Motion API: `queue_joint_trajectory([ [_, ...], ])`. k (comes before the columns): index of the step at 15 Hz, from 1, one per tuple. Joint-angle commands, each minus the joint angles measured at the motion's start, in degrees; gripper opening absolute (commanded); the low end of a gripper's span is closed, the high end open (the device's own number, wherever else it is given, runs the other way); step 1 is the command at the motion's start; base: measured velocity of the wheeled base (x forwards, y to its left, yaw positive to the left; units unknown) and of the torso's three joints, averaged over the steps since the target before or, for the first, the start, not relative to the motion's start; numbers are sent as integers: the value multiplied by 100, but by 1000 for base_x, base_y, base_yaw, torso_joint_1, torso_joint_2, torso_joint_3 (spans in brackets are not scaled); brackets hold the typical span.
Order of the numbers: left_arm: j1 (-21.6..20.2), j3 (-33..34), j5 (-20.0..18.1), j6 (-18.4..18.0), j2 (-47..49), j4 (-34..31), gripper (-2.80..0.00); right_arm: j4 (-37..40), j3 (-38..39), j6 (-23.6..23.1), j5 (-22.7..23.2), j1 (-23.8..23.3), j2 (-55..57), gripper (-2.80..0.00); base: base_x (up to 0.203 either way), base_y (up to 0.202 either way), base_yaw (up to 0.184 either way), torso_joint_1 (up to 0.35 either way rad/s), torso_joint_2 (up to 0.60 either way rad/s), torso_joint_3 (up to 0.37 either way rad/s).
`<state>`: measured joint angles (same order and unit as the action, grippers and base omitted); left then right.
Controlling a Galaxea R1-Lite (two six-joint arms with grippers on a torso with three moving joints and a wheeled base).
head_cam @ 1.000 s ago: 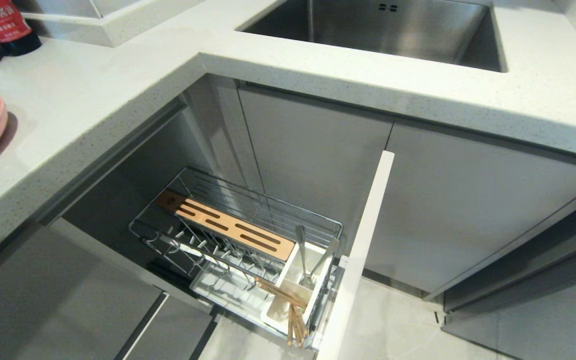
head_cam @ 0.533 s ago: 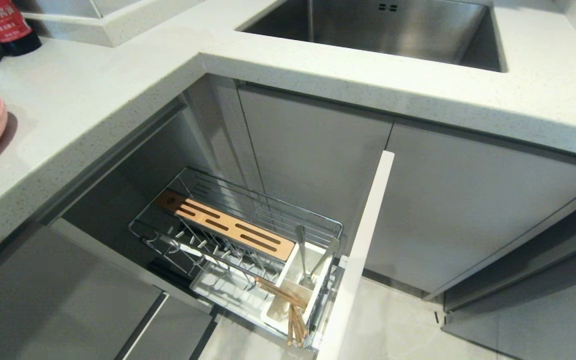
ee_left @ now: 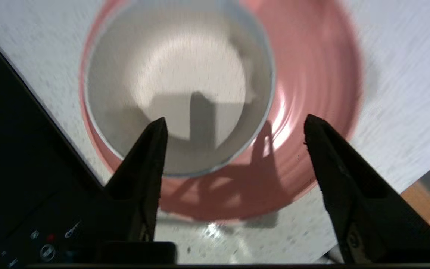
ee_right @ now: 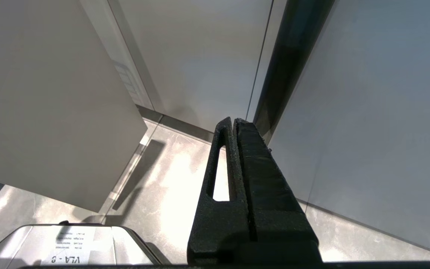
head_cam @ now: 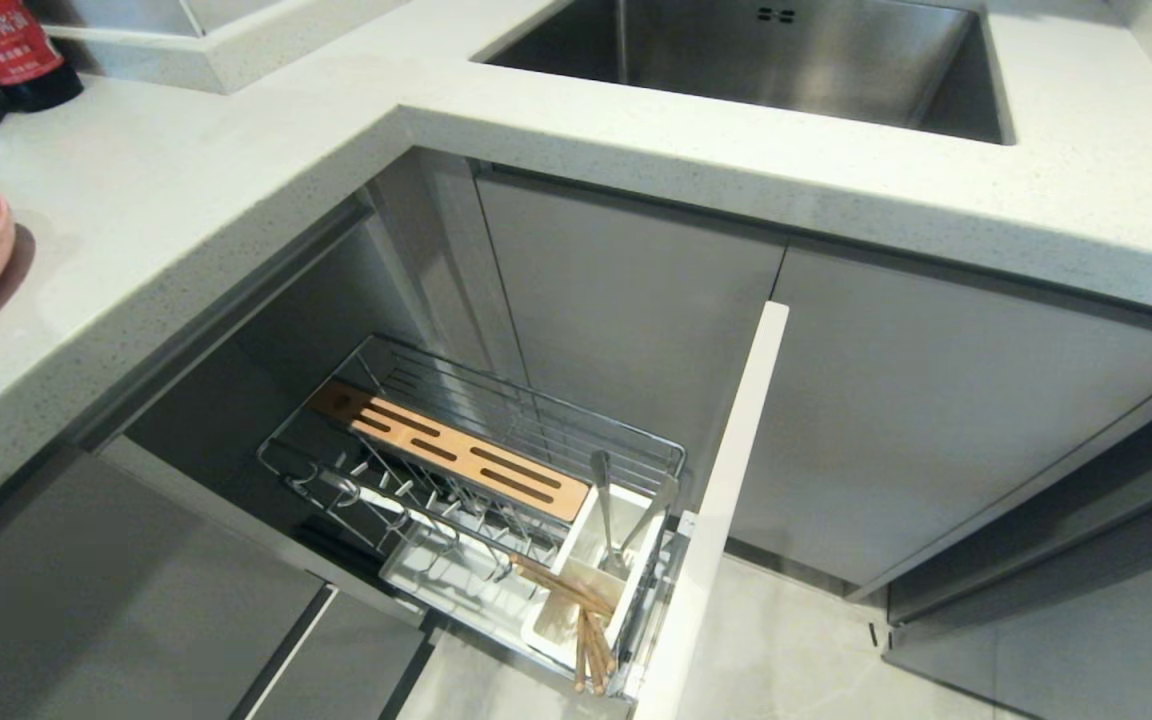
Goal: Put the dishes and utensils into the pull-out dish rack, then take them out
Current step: Take the bowl out of the cupboard, then take the spoon out of the cupboard
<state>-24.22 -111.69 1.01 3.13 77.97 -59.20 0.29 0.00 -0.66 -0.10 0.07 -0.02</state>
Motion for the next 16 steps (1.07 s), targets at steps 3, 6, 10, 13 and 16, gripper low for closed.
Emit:
queue_joint_trajectory([
  [3, 5, 124, 4, 864, -526, 1050, -280, -2, 0, 2, 1, 1, 2, -280, 0, 0, 0, 0, 0, 0],
  [6, 16, 144, -19, 1779, -810, 1878, -280, 2, 0, -2, 1, 1, 2, -280, 0, 0, 0, 0, 0, 0],
  [10, 979, 30, -25, 3246, -960, 2682, -280, -2, 0, 3, 1, 1, 2, -280, 0, 0, 0, 0, 0, 0],
  [13, 2336, 59, -23, 3636, -916, 2665, -280, -3, 0, 4, 1, 1, 2, -280, 0, 0, 0, 0, 0, 0],
  [16, 3718, 88, -26, 3726, -679, 2216, -280, 5, 0, -1, 1, 1, 2, -280, 0, 0, 0, 0, 0, 0],
])
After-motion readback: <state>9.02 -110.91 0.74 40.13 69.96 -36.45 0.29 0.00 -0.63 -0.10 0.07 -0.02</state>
